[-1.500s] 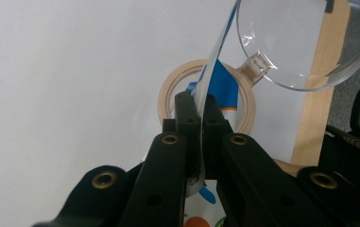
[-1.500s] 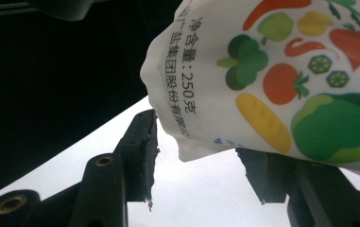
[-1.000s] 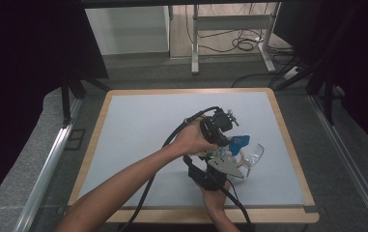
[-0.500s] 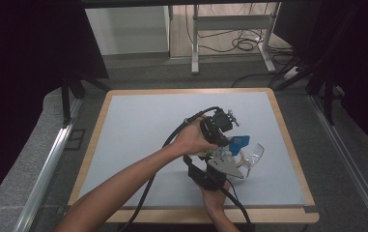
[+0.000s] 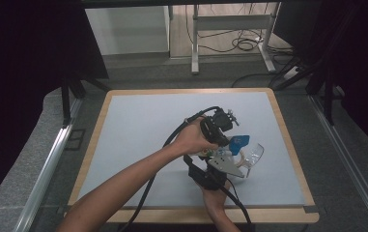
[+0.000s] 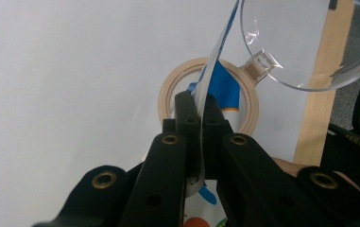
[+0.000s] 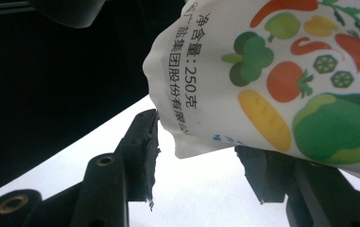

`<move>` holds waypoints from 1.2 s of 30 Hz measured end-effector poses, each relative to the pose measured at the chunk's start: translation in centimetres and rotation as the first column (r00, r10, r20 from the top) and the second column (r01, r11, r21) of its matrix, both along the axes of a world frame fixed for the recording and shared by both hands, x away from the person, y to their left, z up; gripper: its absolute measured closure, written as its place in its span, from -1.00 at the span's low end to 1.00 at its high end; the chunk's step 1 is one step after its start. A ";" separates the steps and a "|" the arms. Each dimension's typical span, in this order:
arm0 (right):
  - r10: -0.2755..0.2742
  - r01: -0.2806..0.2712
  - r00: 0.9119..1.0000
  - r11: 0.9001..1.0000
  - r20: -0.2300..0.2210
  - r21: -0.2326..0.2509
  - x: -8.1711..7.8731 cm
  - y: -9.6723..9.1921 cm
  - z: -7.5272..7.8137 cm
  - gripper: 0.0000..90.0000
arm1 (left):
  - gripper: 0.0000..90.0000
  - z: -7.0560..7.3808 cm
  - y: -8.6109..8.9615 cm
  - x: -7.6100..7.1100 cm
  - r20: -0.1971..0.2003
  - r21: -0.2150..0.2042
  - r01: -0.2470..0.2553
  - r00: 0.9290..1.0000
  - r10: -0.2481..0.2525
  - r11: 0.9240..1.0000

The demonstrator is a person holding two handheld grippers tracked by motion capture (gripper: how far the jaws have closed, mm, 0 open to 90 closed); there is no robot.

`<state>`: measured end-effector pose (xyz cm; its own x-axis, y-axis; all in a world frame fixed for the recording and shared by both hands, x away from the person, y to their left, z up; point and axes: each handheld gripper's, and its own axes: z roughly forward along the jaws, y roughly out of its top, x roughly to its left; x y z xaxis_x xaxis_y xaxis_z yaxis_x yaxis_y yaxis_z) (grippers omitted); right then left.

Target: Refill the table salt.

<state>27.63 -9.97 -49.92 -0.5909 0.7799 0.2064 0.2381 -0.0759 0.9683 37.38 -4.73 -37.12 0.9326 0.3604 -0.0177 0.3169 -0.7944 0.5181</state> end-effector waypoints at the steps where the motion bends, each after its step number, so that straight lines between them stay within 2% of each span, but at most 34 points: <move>1: -0.002 0.002 1.000 1.000 -0.001 0.000 0.0 0.0 0.0 0.12 | 1.00 0.0 0.0 0.0 0.000 -0.002 -0.001 1.000 0.001 1.000; 36: -0.002 0.002 1.000 1.000 0.006 0.005 0.1 -0.1 0.1 0.14 | 1.00 0.1 -0.1 0.1 -0.001 -0.005 -0.009 1.000 0.009 1.000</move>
<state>27.68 -10.05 -49.78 -0.5908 0.7799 0.2066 0.2323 -0.0807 0.9693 37.46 -4.78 -37.02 0.9292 0.3689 -0.0203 0.3246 -0.7890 0.5217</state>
